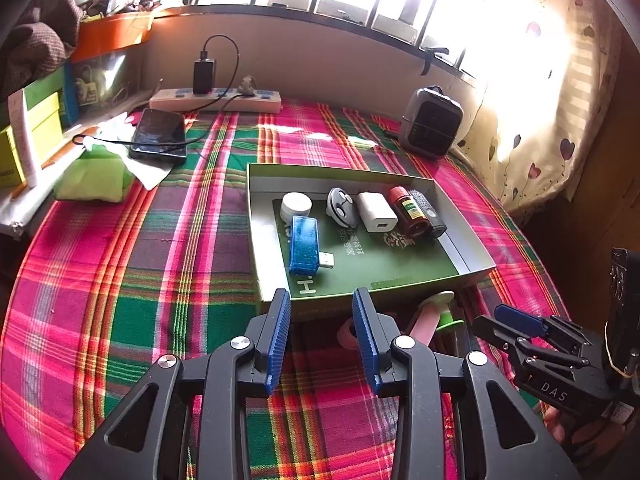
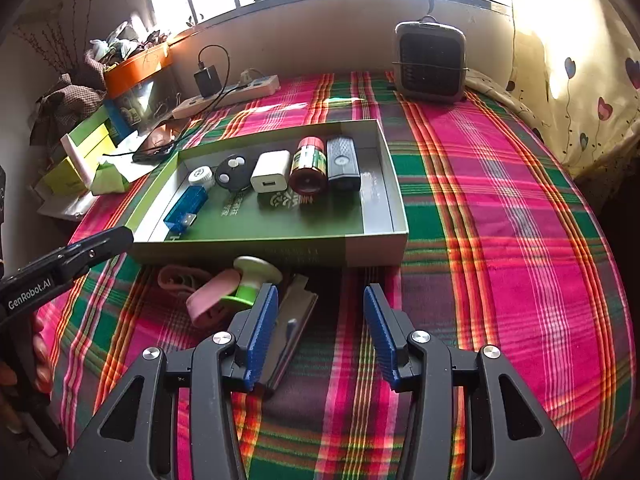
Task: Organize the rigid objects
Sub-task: 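Withdraw both tools from the box toward the remaining items, then grasp the grey rectangular lighter with the right tool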
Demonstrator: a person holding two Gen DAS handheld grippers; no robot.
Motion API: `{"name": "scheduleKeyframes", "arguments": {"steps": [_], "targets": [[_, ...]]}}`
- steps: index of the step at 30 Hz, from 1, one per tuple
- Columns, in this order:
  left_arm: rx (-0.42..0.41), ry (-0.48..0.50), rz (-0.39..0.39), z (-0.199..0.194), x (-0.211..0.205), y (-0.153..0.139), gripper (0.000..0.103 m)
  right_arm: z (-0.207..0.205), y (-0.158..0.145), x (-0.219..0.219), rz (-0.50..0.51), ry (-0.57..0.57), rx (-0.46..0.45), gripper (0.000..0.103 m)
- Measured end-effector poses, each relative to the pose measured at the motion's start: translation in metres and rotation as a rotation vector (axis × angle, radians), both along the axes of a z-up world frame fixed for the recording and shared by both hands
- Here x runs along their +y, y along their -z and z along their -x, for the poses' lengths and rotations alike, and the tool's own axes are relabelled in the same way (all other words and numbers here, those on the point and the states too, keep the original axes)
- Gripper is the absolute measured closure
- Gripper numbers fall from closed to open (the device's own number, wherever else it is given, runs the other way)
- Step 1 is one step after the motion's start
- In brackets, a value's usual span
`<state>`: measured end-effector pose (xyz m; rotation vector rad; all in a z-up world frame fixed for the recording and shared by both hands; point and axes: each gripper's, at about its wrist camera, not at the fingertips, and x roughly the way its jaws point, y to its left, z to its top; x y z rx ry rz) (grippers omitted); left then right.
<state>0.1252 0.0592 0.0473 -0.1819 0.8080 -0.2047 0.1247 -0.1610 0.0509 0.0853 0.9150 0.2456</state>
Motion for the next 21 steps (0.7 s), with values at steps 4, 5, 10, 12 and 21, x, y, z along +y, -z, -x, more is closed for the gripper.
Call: {"name": "scheduleKeyframes", "arguments": {"steps": [4, 5, 10, 12, 21], "targets": [[0.002, 0.003, 0.008, 0.007, 0.003, 0.001, 0.071, 0.009, 0.003, 0.006, 0.007, -0.010, 0.005, 0.057], [0.004, 0.005, 0.009, 0.009, 0.003, 0.002, 0.071, 0.011, 0.004, 0.009, 0.008, -0.015, 0.008, 0.057], [0.018, 0.024, 0.008, 0.013, 0.003, 0.007, 0.071, 0.012, 0.012, 0.020, 0.037, -0.015, 0.031, 0.057], [0.027, 0.028, 0.009, 0.013, 0.004, 0.010, 0.071, 0.012, 0.015, 0.022, 0.048, -0.009, 0.037, 0.057], [0.062, 0.058, 0.017, 0.010, 0.002, 0.020, 0.066, 0.011, 0.021, 0.032, 0.107, -0.011, 0.038, 0.057]]}}
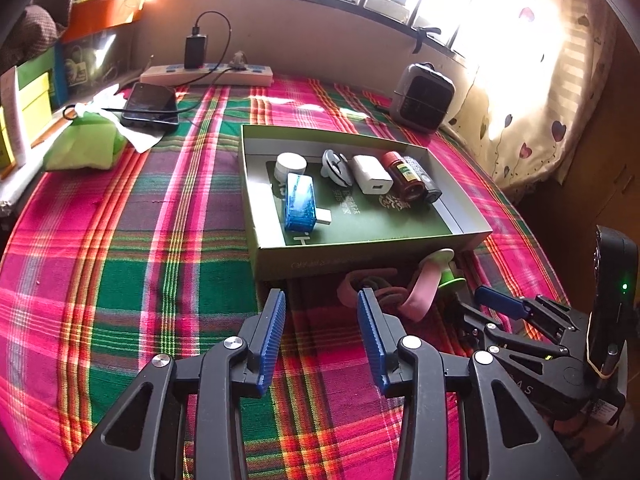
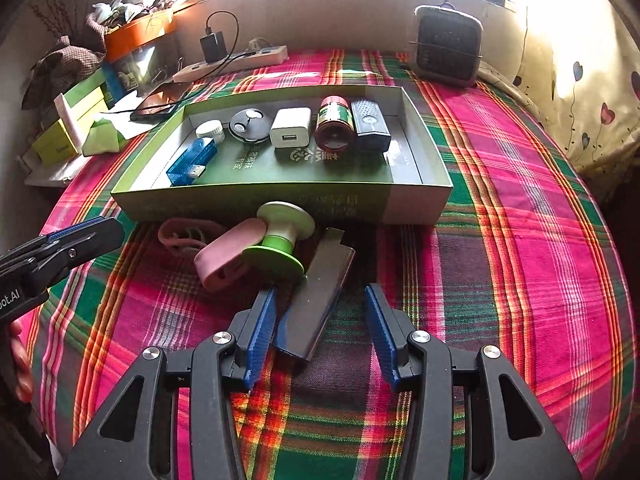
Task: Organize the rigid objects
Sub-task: 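Grasp the grey rectangular lighter with the right tool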
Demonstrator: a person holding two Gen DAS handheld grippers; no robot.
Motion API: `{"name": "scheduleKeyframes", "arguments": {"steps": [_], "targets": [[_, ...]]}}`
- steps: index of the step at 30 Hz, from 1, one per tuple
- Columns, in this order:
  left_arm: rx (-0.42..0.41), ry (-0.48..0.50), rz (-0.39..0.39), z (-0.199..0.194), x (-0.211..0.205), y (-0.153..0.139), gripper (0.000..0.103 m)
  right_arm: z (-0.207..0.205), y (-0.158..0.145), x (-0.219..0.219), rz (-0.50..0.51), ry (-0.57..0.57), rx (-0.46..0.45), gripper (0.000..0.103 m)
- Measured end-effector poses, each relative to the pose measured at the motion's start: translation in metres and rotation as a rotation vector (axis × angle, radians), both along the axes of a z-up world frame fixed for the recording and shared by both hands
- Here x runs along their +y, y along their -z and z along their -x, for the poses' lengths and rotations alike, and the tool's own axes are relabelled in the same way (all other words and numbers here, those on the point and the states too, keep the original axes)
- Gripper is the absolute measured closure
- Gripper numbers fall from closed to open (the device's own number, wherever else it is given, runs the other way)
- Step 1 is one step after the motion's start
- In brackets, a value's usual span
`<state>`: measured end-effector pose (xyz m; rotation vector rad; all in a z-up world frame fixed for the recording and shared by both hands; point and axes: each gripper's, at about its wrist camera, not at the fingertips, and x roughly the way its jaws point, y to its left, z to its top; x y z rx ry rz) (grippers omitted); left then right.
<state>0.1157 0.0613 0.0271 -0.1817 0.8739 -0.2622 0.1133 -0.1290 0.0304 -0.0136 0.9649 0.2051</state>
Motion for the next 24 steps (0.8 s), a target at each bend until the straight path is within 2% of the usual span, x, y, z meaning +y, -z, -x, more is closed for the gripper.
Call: {"name": "scheduleKeyframes", "arguments": {"steps": [3, 9, 11, 13, 15, 24], "targets": [[0.011, 0.017, -0.008, -0.003, -0.004, 0.003, 0.066, 0.001, 0.001, -0.001, 0.032, 0.007, -0.012, 0.057], [0.028, 0.046, -0.008, -0.010, -0.014, 0.007, 0.064, 0.003, 0.002, -0.014, 0.031, 0.030, -0.025, 0.058], [0.027, 0.053, -0.006, -0.012, -0.017, 0.007, 0.064, 0.005, 0.002, -0.018, 0.032, 0.033, -0.030, 0.063], [0.025, 0.051, -0.006, -0.014, -0.019, 0.007, 0.064, 0.006, 0.001, -0.023, 0.034, 0.045, -0.034, 0.074], [0.031, 0.052, -0.008, -0.016, -0.020, 0.008, 0.064, 0.005, 0.001, -0.027, 0.027, 0.048, -0.033, 0.077], [0.056, 0.062, -0.008, -0.022, -0.029, 0.014, 0.064, 0.006, 0.002, -0.039, 0.028, 0.057, -0.039, 0.078]]}}
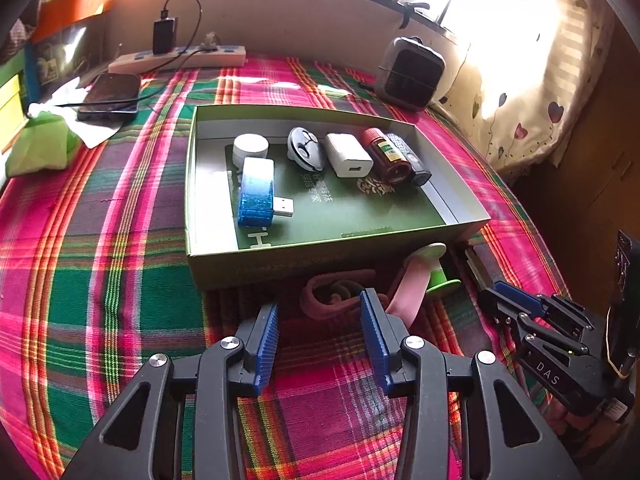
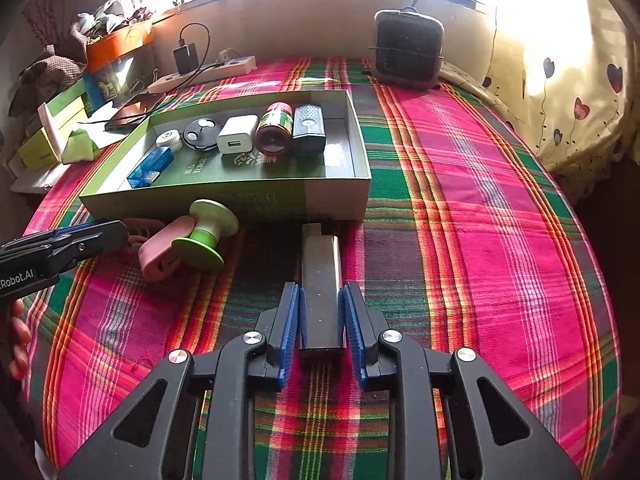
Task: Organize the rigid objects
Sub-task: 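Grasp the grey rectangular lighter with the right tool, then grasp the pink cylinder with the left tool while the right tool holds the lighter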
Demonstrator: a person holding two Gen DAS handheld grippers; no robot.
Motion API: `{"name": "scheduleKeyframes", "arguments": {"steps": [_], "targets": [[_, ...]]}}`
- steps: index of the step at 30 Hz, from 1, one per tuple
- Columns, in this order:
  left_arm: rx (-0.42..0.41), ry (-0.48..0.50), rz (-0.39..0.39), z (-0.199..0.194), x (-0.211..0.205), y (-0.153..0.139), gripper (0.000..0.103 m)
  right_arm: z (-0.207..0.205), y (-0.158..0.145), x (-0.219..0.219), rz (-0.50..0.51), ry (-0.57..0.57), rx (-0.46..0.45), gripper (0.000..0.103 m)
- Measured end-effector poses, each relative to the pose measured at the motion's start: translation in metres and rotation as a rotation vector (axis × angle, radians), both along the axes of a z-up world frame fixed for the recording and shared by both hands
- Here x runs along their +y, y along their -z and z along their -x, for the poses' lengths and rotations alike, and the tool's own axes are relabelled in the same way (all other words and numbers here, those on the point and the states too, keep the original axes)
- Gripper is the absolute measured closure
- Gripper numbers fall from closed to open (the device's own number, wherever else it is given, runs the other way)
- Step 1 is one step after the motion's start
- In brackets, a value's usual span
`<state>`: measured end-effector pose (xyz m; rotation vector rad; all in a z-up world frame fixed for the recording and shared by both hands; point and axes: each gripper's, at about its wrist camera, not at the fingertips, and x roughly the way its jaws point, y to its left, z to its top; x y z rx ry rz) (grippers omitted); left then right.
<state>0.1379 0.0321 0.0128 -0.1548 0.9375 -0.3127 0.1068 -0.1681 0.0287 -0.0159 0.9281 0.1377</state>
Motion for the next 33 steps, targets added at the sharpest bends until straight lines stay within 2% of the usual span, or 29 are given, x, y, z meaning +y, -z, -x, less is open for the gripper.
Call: {"name": "scheduleKeyframes", "arguments": {"steps": [21, 33], "targets": [[0.008, 0.078, -0.018, 0.018, -0.042, 0.002, 0.064, 0.005, 0.000, -0.030, -0.035, 0.041, -0.003, 0.078], [-0.024, 0.089, -0.078, 0.015, -0.063, 0.001, 0.064, 0.005, 0.000, -0.035, -0.065, 0.038, -0.002, 0.078]]}}
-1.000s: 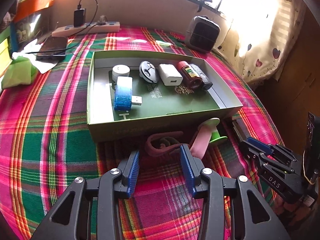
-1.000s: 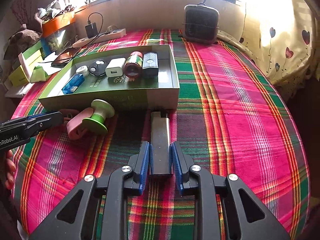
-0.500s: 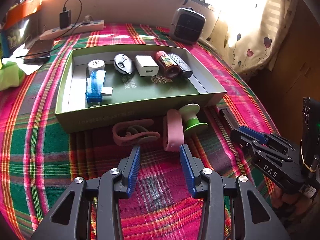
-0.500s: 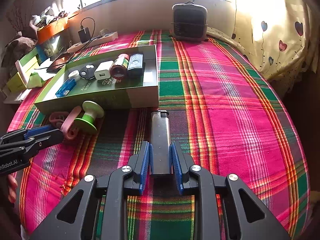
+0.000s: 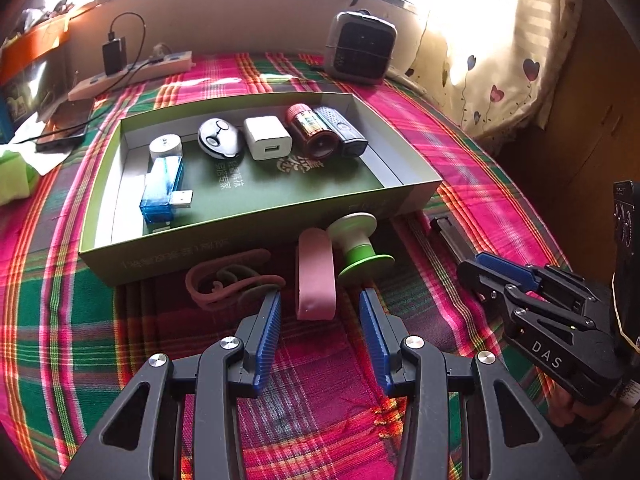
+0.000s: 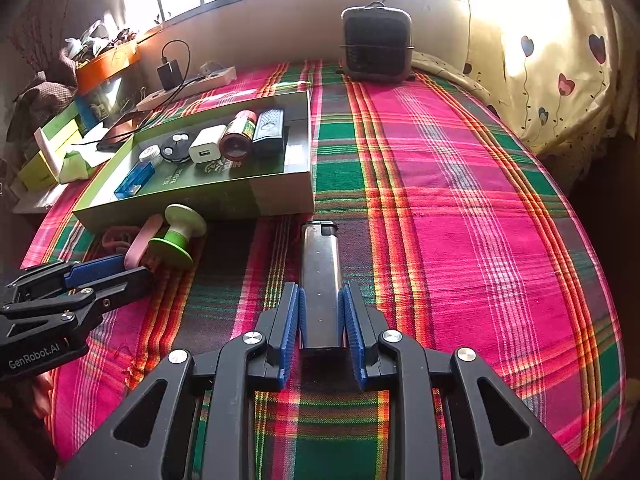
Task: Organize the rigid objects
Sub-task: 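Grasp the pink cylinder with the left tool while the right tool holds the lighter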
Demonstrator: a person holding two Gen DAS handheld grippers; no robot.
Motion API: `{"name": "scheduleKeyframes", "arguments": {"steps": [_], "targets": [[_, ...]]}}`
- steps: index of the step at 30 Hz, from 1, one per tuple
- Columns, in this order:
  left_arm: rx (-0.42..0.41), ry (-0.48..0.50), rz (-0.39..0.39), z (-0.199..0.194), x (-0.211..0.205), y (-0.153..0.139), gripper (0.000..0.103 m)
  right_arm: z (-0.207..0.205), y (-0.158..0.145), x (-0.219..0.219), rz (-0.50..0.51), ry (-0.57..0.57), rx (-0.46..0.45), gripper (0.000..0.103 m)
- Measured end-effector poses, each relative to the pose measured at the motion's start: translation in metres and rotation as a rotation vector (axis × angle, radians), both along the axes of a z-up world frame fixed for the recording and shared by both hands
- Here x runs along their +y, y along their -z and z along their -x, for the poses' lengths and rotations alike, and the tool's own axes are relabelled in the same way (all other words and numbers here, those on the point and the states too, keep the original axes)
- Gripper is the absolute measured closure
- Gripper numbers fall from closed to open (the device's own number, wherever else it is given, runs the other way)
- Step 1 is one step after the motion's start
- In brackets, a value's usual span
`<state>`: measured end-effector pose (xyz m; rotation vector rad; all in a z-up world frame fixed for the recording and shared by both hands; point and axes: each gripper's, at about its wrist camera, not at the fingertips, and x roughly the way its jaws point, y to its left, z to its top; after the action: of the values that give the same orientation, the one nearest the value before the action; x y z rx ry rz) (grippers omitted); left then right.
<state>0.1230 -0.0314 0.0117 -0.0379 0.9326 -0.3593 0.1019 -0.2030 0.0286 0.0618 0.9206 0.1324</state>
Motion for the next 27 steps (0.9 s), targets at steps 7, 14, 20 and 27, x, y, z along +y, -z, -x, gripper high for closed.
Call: {"name": "scheduleKeyframes", "arguments": {"steps": [7, 14, 20, 27], "targets": [[-0.021, -0.006, -0.042, 0.000, -0.004, 0.001, 0.069, 0.000, 0.000, -0.002, -0.016, -0.003, 0.000, 0.078], [-0.017, -0.021, -0.038, 0.002, -0.001, 0.002, 0.085, 0.000, 0.000, -0.002, -0.020, -0.003, 0.000, 0.078], [-0.021, -0.028, -0.015, 0.009, 0.003, 0.001, 0.086, 0.000, 0.000, -0.002, -0.018, -0.003, 0.000, 0.078], [-0.015, -0.014, -0.040, 0.025, 0.008, 0.001, 0.086, 0.001, 0.000, -0.001, -0.010, -0.004, -0.001, 0.078]]}}
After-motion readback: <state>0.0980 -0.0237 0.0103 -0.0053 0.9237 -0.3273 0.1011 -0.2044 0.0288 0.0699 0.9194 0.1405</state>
